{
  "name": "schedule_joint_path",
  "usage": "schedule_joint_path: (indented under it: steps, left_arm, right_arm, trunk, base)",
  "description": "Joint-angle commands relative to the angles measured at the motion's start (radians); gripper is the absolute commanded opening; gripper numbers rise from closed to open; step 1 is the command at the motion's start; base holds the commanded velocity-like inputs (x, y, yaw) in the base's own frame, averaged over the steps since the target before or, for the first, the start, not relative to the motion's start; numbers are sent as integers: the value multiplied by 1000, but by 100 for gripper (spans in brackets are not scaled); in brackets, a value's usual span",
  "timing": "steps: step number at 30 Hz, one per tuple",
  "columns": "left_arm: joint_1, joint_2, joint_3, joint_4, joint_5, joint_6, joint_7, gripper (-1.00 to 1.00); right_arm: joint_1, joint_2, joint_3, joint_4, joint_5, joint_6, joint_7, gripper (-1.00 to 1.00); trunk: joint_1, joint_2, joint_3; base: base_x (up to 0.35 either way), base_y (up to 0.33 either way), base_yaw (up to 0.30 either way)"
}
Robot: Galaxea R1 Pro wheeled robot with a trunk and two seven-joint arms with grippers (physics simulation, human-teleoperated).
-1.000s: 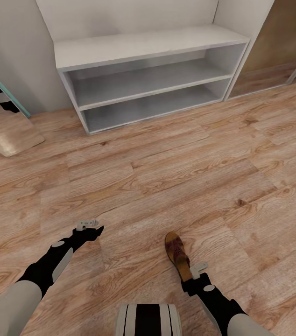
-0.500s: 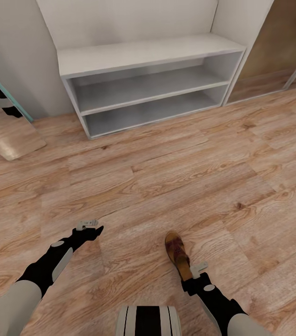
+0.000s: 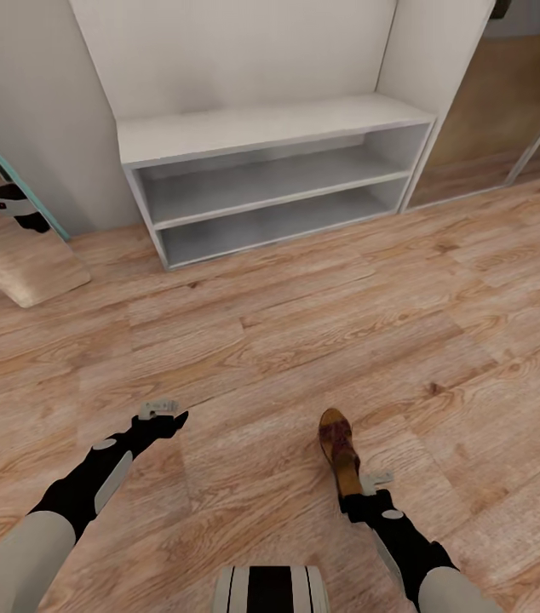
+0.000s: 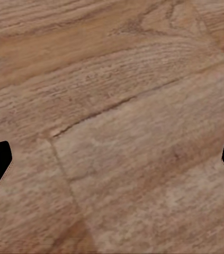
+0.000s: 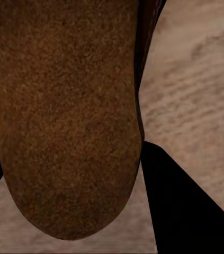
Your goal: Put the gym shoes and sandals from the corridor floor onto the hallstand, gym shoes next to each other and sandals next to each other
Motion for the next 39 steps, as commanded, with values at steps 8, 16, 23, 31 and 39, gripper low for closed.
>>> schedule_joint_path:
  steps: [8,16,23,31,39]
  left_arm:
    - [0,-2,-4,0,12,6,-1,100]
    - [0,-7,-4,-3,14,40,-1,100]
    - [0,-8,-8,-37,14,100,-1,100]
    - [0,-7,-10,-39,15,107,-1,100]
    - [3,-8,-11,-38,16,107,-1,100]
  right_arm:
    - [1,6,-7,-411,5,88,1,-100]
    - [1,9,-5,-738,4,252,1,-100]
    - [1,10,-5,-786,5,290,1,-100]
    - [1,10,-5,-792,5,293,1,-100]
    - [1,10,-5,-792,5,293,1,-100]
  trunk:
    - [-4,2,30]
    - [-7,4,61]
    - [-10,5,97]
    - [-14,7,141]
    - [-18,9,185]
  base:
    - [0,0,0]
    - [0,0,0]
    - [0,0,0]
    - [0,0,0]
    - [0,0,0]
